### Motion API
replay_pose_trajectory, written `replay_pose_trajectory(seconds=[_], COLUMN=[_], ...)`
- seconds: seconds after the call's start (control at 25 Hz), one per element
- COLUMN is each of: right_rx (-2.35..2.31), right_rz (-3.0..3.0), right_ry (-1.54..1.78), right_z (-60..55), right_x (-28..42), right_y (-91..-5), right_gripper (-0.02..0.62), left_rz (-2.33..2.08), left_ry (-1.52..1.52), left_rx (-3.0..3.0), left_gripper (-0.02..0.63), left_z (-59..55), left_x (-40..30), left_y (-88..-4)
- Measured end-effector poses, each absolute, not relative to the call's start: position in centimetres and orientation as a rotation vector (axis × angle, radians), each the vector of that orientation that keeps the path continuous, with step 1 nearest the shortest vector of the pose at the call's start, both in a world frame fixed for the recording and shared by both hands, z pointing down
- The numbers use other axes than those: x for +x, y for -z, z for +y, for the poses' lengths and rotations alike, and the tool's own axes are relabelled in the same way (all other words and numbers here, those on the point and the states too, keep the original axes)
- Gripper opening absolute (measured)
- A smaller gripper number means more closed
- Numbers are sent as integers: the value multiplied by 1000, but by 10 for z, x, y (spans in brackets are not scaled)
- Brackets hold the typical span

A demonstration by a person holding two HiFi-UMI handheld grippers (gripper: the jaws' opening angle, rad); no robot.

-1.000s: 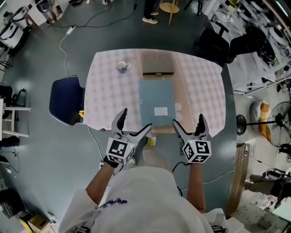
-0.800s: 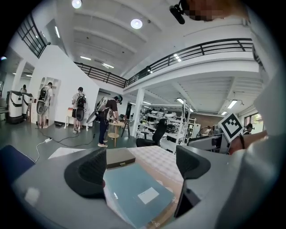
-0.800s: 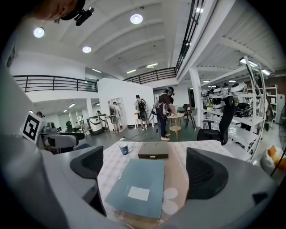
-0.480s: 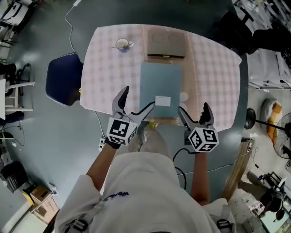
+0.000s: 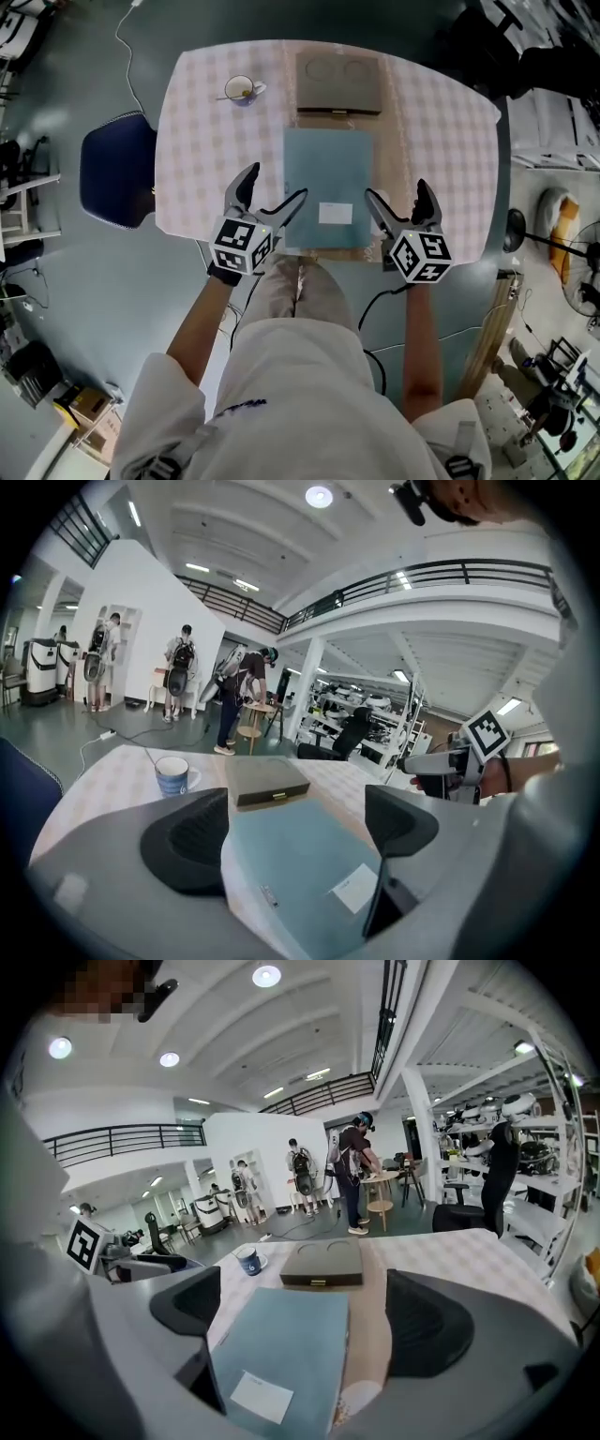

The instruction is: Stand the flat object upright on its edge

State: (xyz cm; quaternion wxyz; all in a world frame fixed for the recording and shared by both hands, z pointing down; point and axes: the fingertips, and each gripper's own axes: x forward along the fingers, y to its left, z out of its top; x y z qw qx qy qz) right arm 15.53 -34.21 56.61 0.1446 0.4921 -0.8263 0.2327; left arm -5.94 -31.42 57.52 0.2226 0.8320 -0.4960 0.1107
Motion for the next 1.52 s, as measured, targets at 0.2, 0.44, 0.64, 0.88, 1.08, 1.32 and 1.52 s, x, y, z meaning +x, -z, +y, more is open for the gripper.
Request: replay_pose_trajectory(seconds=[0.2, 0.44, 0.64, 0.88, 1.08, 1.32, 1.52], right_rx=[1362, 1316, 1290, 1244, 1208, 1279, 1266], right_rz=[-2325, -2280, -2268, -2219, -2202, -2157, -2126], right_ry=[-740, -815, -849, -827, -845, -970, -984], right_z=[-353, -369, -391, -409, -425, -448, -456], right_x=[144, 134, 123, 121, 118, 123, 122], right_y=[-609, -652, -676, -703, -721, -742, -755], right_gripper=[551, 538, 525, 517, 497, 466, 449], left_rz=[-1331, -1288, -1238, -1192, -1195, -1164, -1158], left_ry=[-325, -378, -410, -403, -452, -484, -487], left_rx=[2229, 2150, 2128, 2051, 2064, 2066, 2055], left_gripper=[453, 433, 426, 419, 397, 368, 347], left_z=[-330, -343, -353, -370, -393, -410, -419], left_x=[-74, -83, -80, -79, -81, -75, -69], left_y=[-611, -666, -693, -734, -744, -753, -757])
